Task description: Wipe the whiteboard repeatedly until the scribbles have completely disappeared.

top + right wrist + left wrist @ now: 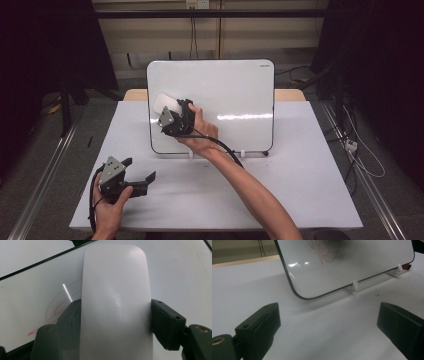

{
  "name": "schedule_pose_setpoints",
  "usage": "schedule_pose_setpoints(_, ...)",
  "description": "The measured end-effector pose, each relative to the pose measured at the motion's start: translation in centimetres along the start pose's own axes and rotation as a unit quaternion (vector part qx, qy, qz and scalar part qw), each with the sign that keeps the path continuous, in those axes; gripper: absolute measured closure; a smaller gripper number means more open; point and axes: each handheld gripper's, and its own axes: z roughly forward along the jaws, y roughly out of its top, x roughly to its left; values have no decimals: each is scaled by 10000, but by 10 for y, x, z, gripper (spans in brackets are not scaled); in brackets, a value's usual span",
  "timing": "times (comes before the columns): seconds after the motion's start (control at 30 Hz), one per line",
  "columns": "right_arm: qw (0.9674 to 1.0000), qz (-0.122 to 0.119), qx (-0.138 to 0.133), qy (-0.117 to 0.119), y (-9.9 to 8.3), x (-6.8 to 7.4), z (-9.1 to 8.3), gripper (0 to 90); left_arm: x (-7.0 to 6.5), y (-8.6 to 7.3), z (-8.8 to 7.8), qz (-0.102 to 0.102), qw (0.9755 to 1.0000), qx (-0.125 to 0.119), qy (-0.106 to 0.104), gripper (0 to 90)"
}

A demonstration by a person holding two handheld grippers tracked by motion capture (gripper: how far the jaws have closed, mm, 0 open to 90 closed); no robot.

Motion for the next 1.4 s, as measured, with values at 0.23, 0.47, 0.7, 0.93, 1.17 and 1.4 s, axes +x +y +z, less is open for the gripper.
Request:
schedule_pose_setpoints(0.23, 9997, 124, -181, 58, -5, 8, -3, 319, 0, 0, 0, 23, 10000, -7, 4, 47)
schedule_pose_setpoints(0.47, 9998, 99, -186, 56, -4, 1, -1, 318, 1, 0, -1, 11, 10000, 20, -15, 48)
schedule_pose_setpoints(0.7, 9990, 359, -156, -214, -2, -24, 2, 318, 1, 0, -1, -15, 10000, 1, -16, 47)
schedule_pose_setpoints(0.93, 9976, 556, -122, -397, -2, -44, 3, 317, 1, -1, -2, -9, 10000, -7, -25, 47)
schedule_pose_setpoints(1.17, 9977, 518, -101, -418, -3, -37, 1, 318, 1, 0, -1, 1, 10000, 6, -24, 48)
schedule_pose_setpoints(1.4, 9988, 350, -103, -329, -4, -19, 0, 317, 0, 0, 0, 11, 10000, 13, -12, 48)
